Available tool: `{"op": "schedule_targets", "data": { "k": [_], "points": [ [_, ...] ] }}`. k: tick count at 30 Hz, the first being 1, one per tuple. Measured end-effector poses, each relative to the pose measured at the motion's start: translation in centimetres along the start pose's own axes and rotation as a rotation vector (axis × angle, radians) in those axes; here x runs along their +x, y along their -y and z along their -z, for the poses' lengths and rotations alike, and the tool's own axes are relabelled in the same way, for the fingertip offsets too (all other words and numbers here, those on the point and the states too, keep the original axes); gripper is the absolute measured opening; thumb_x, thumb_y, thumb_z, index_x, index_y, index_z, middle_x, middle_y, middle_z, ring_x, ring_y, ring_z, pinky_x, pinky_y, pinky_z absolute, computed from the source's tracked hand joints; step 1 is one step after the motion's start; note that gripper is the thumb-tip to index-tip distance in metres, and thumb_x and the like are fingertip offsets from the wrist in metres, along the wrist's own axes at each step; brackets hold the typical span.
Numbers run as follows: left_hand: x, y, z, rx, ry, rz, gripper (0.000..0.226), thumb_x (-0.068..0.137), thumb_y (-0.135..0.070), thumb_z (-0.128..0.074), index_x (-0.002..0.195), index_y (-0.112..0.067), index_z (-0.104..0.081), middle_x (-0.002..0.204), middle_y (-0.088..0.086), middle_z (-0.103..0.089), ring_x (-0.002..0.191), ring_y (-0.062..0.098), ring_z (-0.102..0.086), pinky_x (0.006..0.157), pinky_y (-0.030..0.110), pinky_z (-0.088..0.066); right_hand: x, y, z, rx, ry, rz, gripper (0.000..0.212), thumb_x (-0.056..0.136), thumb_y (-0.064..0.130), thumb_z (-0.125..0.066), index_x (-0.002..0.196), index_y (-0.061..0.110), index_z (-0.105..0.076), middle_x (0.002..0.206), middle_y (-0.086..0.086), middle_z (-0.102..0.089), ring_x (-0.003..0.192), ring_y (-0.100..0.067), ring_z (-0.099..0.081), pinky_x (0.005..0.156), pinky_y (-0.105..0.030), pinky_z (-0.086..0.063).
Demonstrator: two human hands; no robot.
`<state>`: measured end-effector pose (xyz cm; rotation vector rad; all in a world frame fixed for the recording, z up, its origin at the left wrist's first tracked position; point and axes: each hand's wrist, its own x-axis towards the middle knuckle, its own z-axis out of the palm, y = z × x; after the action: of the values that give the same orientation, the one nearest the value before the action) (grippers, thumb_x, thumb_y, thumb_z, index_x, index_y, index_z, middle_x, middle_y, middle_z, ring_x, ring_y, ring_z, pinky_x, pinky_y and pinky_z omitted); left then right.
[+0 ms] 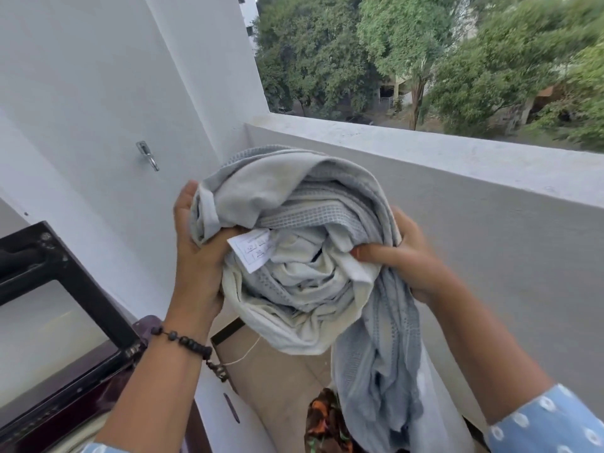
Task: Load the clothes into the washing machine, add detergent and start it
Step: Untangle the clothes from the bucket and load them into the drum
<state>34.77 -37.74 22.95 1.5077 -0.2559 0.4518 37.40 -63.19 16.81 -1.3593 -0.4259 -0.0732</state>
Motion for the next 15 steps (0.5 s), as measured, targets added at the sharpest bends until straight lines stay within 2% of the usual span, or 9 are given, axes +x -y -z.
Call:
{"op": "schedule_targets", "data": {
  "k": [1, 3, 4, 6, 9, 11, 12, 13, 15],
  "points": [
    [0.0, 0.4, 0.9, 0.047, 0.101, 0.053, 0.086, 0.073, -0.011, -0.072, 0.149, -0.019, -0.032, 0.141, 0.01, -0.053, 0.123, 0.025, -0.058, 0.09, 0.033, -0.056, 0.4, 0.5, 0.3, 0.006, -0.021, 0.024, 0.065, 0.058, 0.012, -0.082, 0.119, 0.019, -0.063, 0.107, 0.0, -0.073, 0.099, -0.02, -0.07, 0.077, -0.029, -0.056],
    [-0.5, 0.4, 2.7, 0.104, 0.282, 0.231, 0.108, 0.061, -0.031, -0.088, 0.15, -0.039, -0.026, 0.145, 0.001, -0.05, 0.121, 0.021, -0.059, 0.089, 0.03, -0.055, 1.0, 1.5, 0.7, 0.013, -0.051, 0.051, 0.059, 0.06, 0.001, -0.074, 0.116, 0.016, -0.066, 0.103, -0.003, -0.075, 0.096, -0.022, -0.071, 0.075, -0.031, -0.055],
    [-0.8, 0.1, 3.2, 0.148, 0.354, 0.319, 0.123, 0.05, -0.041, -0.094, 0.147, -0.052, -0.02, 0.149, -0.006, -0.044, 0.123, 0.014, -0.057, 0.093, 0.03, -0.052, 1.2, 1.9, 0.9, 0.0, -0.07, 0.06, 0.059, 0.059, -0.001, -0.071, 0.115, 0.016, -0.068, 0.103, -0.003, -0.075, 0.096, -0.022, -0.07, 0.077, -0.033, -0.055],
    [-1.2, -0.8, 3.8, 0.319, 0.455, 0.379, 0.135, 0.038, -0.056, -0.094, 0.139, -0.07, -0.007, 0.158, -0.016, -0.025, 0.141, 0.004, -0.036, 0.111, 0.035, -0.035, 1.6, 2.6, 0.9, -0.098, -0.105, 0.074, 0.062, 0.055, 0.0, -0.071, 0.113, 0.022, -0.071, 0.104, 0.002, -0.075, 0.099, -0.018, -0.07, 0.084, -0.035, -0.055],
    [-1.0, -1.5, 2.2, 0.615, 0.526, 0.239, 0.139, 0.037, -0.067, -0.087, 0.138, -0.07, 0.009, 0.162, -0.023, -0.003, 0.147, -0.007, -0.004, 0.119, 0.035, -0.014, 1.8, 3.3, -0.1, -0.386, -0.082, 0.083, 0.064, 0.052, 0.011, -0.074, 0.112, 0.034, -0.072, 0.106, 0.01, -0.074, 0.101, -0.006, -0.066, 0.088, -0.027, -0.052],
    [-0.5, -0.8, 0.2, 0.814, 0.566, 0.098, 0.143, 0.037, -0.075, -0.081, 0.14, -0.064, 0.017, 0.162, -0.023, 0.004, 0.15, 0.001, 0.003, 0.123, 0.046, -0.01, 1.7, 3.5, -1.2, -0.514, 0.041, 0.134, 0.062, 0.056, 0.018, -0.078, 0.115, 0.034, -0.07, 0.107, 0.004, -0.069, 0.101, -0.006, -0.064, 0.087, -0.023, -0.047],
    [-0.3, -0.4, -0.7, 0.879, 0.595, 0.04, 0.143, 0.038, -0.076, -0.079, 0.143, -0.06, 0.016, 0.163, -0.02, -0.001, 0.152, 0.009, -0.002, 0.122, 0.051, -0.014, 1.7, 3.6, -1.7, -0.526, 0.107, 0.161, 0.06, 0.059, 0.019, -0.08, 0.116, 0.033, -0.069, 0.106, 0.001, -0.067, 0.1, -0.008, -0.064, 0.087, -0.022, -0.047],
    [-0.2, 0.1, -1.4, 0.9, 0.604, 0.001, 0.14, 0.04, -0.073, -0.081, 0.147, -0.056, 0.009, 0.162, -0.016, -0.013, 0.151, 0.014, -0.015, 0.119, 0.05, -0.023, 1.6, 3.7, -2.0, -0.521, 0.151, 0.185, 0.059, 0.061, 0.02, -0.082, 0.117, 0.033, -0.069, 0.105, -0.001, -0.066, 0.099, -0.009, -0.064, 0.087, -0.022, -0.048],
    [-0.2, 1.0, -2.0, 0.818, 0.539, -0.062, 0.119, 0.048, -0.06, -0.085, 0.147, -0.045, -0.022, 0.145, -0.014, -0.047, 0.13, 0.01, -0.049, 0.105, 0.042, -0.044, 1.5, 4.0, -2.2, -0.512, 0.174, 0.215, 0.057, 0.063, 0.017, -0.084, 0.116, 0.032, -0.069, 0.107, 0.0, -0.066, 0.101, -0.008, -0.064, 0.09, -0.023, -0.049]
  ]
}}
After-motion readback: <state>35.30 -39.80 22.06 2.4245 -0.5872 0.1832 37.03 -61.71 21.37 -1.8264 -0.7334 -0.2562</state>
